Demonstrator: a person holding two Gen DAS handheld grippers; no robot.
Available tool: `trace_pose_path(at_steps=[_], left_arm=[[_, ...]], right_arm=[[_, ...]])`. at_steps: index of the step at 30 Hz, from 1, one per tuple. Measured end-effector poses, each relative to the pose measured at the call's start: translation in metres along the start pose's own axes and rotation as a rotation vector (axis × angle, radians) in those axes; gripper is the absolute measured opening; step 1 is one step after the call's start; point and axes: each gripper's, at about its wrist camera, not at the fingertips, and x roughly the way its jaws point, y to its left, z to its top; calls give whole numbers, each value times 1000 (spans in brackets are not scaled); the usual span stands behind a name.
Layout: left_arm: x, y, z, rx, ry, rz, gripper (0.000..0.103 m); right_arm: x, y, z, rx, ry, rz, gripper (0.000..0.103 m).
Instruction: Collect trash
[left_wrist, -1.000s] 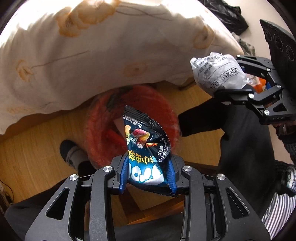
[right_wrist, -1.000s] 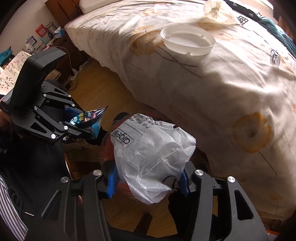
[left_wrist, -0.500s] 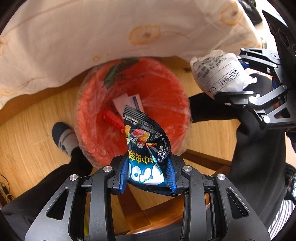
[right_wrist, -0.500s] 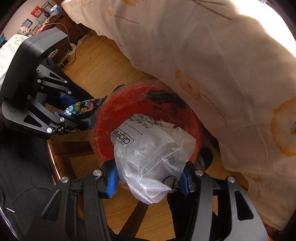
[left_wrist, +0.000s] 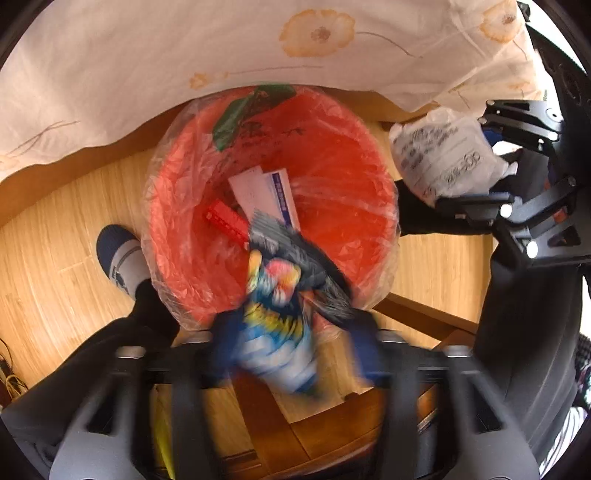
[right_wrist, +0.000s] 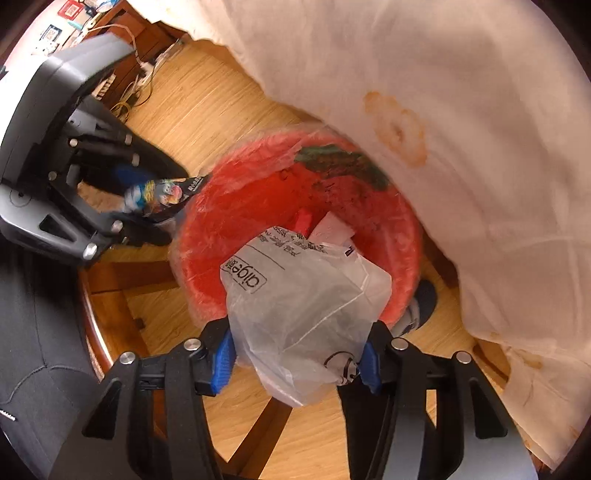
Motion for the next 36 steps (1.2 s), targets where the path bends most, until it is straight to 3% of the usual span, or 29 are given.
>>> trace_pose_path(at_steps=[1, 2, 5, 19, 27, 36], left_arm=[[-2, 0, 0, 0, -15, 19, 98], [-4, -1, 0, 2, -23, 27, 97], [-12, -1, -1, 2, -54, 29, 97], [-44, -3, -1, -5, -157, -14, 97], [-99, -23, 4, 46, -283, 15, 97], [-167, -51, 27, 118, -441, 77, 97]], right_arm=[[3, -1, 0, 0, 8, 3, 72], [4, -1, 0, 8, 18, -2, 99], [-2, -2, -3, 21, -13, -40, 98], [-62, -28, -14, 115, -173, -43, 98], [-131, -42, -13, 200, -337, -49, 98], [-211, -77, -4, 304, -492, -146, 98]])
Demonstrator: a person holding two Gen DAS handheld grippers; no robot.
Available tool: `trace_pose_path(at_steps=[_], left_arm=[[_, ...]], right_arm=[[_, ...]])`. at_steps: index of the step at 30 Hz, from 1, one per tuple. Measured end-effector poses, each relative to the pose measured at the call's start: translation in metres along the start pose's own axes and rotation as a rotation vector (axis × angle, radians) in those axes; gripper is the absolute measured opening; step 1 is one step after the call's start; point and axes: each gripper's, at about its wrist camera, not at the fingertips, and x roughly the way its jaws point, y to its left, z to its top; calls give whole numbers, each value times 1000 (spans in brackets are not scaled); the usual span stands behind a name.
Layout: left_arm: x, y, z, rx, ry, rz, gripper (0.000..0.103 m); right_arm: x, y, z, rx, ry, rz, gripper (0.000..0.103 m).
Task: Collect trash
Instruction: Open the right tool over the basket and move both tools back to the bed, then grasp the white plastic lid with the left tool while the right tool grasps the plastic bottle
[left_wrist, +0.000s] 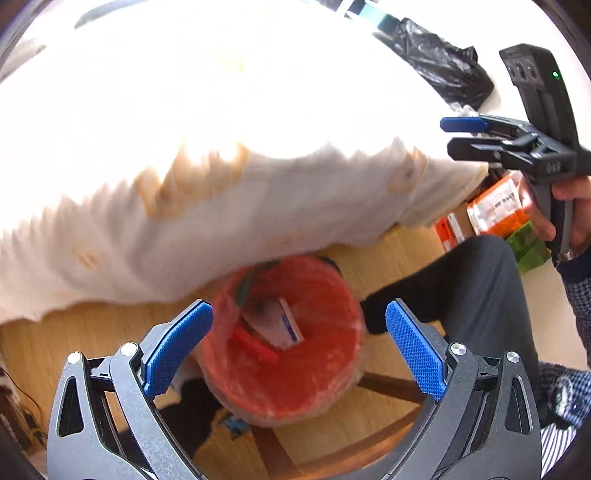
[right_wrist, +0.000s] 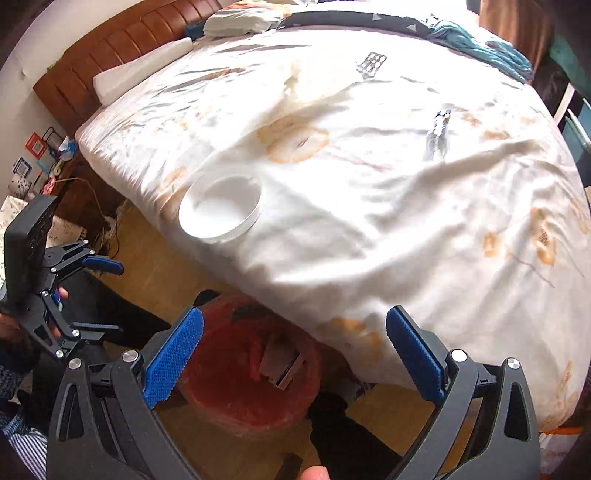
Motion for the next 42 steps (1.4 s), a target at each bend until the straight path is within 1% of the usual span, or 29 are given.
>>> trace_pose_path(at_steps=[5, 11, 17, 21, 23, 26, 27, 29, 30, 31, 32, 33, 35, 36, 37, 38, 39, 42], left_arm=[[-9, 0, 33, -5, -48, 20, 97], [-11, 8, 72, -42, -91, 36, 97], [2, 25, 95, -88, -121, 84, 97], [12, 33, 106, -106, -125, 92, 96], [17, 35, 110, -104, -127, 97, 94], [24, 37, 115, -111, -127, 100, 88], [26, 38, 116, -113, -127, 102, 84], [30, 40, 118, -114, -126, 107, 82], [33, 40, 119, -109, -123, 109, 76], [35, 40, 120, -105, -119, 113, 66], [38, 41, 121, -104, -116, 118, 61], [39, 42, 122, -105, -121, 121, 60], [41, 44, 124, -101, -130, 125, 52], [41, 45, 125, -100, -133, 130, 50], [41, 47, 126, -102, -138, 137, 42], [40, 48, 126, -104, -143, 147, 27], [39, 49, 127, -104, -146, 146, 21], [39, 50, 126, -99, -150, 143, 14]], right_arm=[[-10, -23, 31, 52, -49, -57, 98], [-7, -52, 57, 104, -86, -107, 98], [-4, -78, 80, 167, -113, -142, 98], [5, -94, 95, 198, -113, -164, 98], [9, -101, 102, 213, -115, -174, 98], [17, -110, 115, 223, -111, -191, 98], [20, -113, 118, 228, -108, -196, 98], [27, -118, 125, 239, -102, -200, 98], [30, -120, 128, 246, -97, -199, 98], [34, -123, 131, 252, -92, -200, 98], [38, -125, 135, 257, -89, -202, 98], [42, -127, 138, 260, -85, -204, 98], [50, -131, 144, 268, -77, -209, 98], [54, -132, 147, 270, -73, -212, 98], [58, -134, 150, 270, -68, -216, 98], [61, -135, 152, 272, -64, -221, 98], [65, -137, 155, 277, -62, -224, 98], [75, -142, 160, 292, -53, -231, 98]])
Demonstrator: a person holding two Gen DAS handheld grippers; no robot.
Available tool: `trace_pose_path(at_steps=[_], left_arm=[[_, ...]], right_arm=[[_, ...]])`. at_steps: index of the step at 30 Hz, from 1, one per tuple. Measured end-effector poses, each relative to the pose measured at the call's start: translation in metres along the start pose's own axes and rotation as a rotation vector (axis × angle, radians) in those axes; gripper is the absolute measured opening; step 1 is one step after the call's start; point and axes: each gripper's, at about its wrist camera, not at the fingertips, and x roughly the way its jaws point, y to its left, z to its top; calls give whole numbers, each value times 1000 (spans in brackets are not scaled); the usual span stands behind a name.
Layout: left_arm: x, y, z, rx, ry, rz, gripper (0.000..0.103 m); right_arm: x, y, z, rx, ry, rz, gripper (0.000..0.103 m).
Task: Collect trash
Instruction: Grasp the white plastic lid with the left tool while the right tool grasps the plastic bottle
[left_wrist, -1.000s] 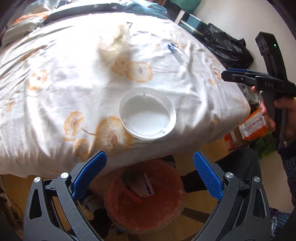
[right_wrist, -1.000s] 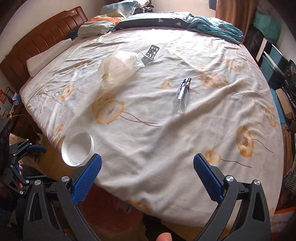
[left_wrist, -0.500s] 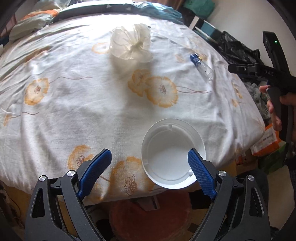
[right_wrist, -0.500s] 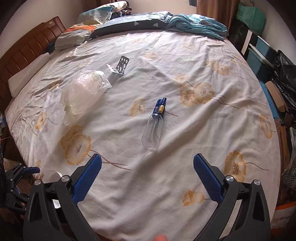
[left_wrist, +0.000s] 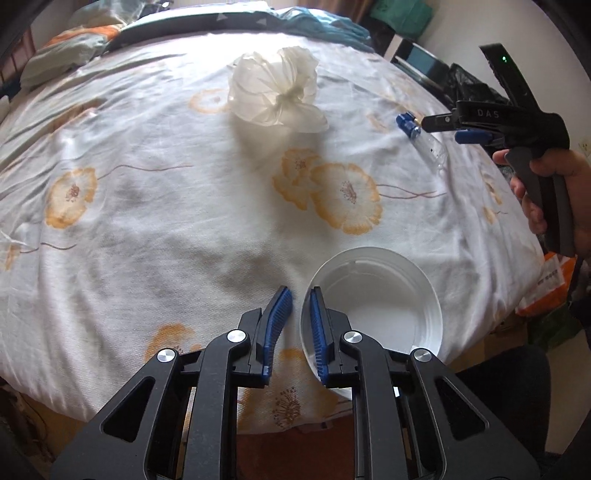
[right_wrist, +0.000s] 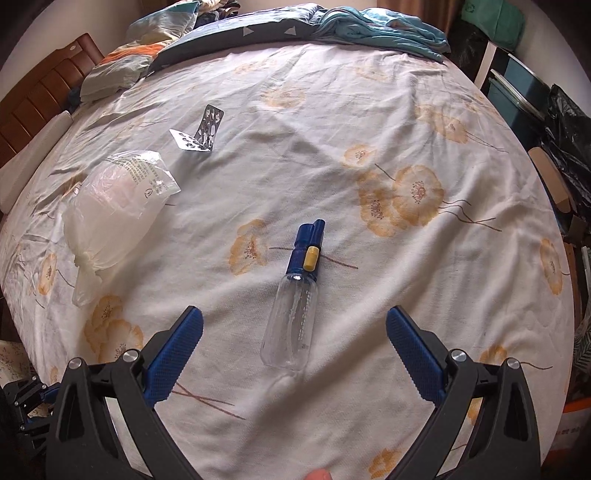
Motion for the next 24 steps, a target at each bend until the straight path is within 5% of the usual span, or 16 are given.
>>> trace_pose_path(at_steps=[4, 7, 10, 16, 24], left_arm=[[-3, 2, -2, -8, -13, -6, 9], [-10, 3, -3, -21, -27, -22, 8], [-19, 3, -4, -28, -42, -37, 8], [-43, 3, -9, -47, -79, -64, 8], [-82, -5, -15, -22, -140, -37, 8]], right_arm=[[15, 1, 5, 1, 26, -6, 85], [27, 1, 7, -4, 55, -6, 63], [33, 3, 7, -20, 74, -18, 31], [17, 10, 3, -71, 30, -56, 27], [-62, 31, -19, -120, -115, 26, 26]])
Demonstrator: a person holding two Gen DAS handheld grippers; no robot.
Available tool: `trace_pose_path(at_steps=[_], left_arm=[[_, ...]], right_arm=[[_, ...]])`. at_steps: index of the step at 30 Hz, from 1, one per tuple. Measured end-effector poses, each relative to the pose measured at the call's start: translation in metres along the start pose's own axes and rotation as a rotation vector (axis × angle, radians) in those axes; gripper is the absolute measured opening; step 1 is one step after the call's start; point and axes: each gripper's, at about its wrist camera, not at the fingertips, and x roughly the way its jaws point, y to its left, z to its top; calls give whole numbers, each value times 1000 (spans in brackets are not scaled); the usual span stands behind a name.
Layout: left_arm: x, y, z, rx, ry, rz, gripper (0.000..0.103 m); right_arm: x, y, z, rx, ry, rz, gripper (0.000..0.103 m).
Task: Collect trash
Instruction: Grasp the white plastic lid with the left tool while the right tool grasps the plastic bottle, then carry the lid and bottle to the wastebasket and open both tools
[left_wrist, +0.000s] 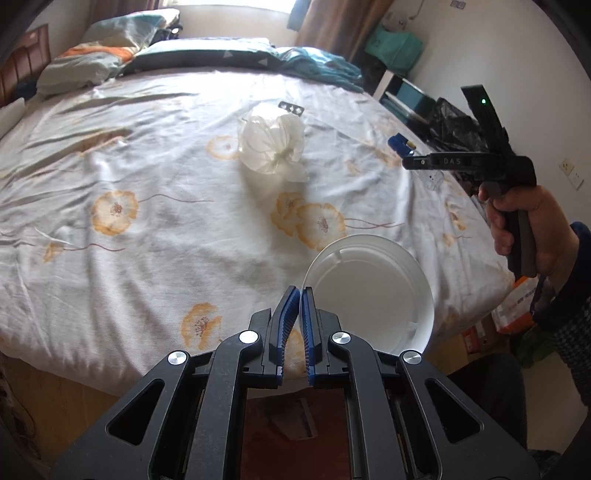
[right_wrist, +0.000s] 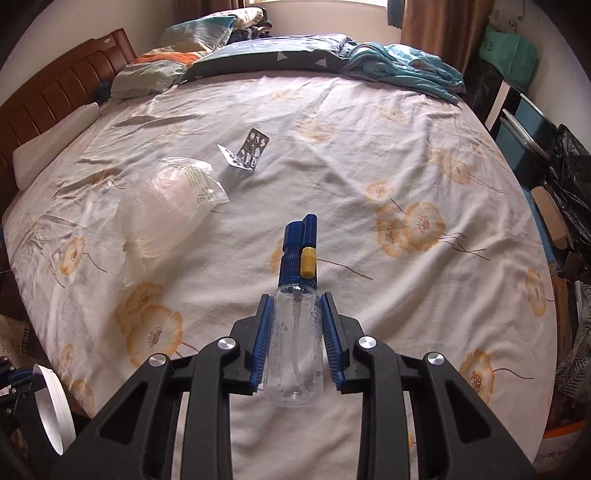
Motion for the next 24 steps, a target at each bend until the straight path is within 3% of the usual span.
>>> trace_pose_path(at_steps=[14, 24], left_arm=[[-99, -18, -20, 62, -124, 36, 8], [-152, -17, -56, 75, -131, 47, 8]], right_arm=[[-153, 77, -53, -155, -202, 146, 26], [-213, 115, -110, -246, -242, 220, 26]])
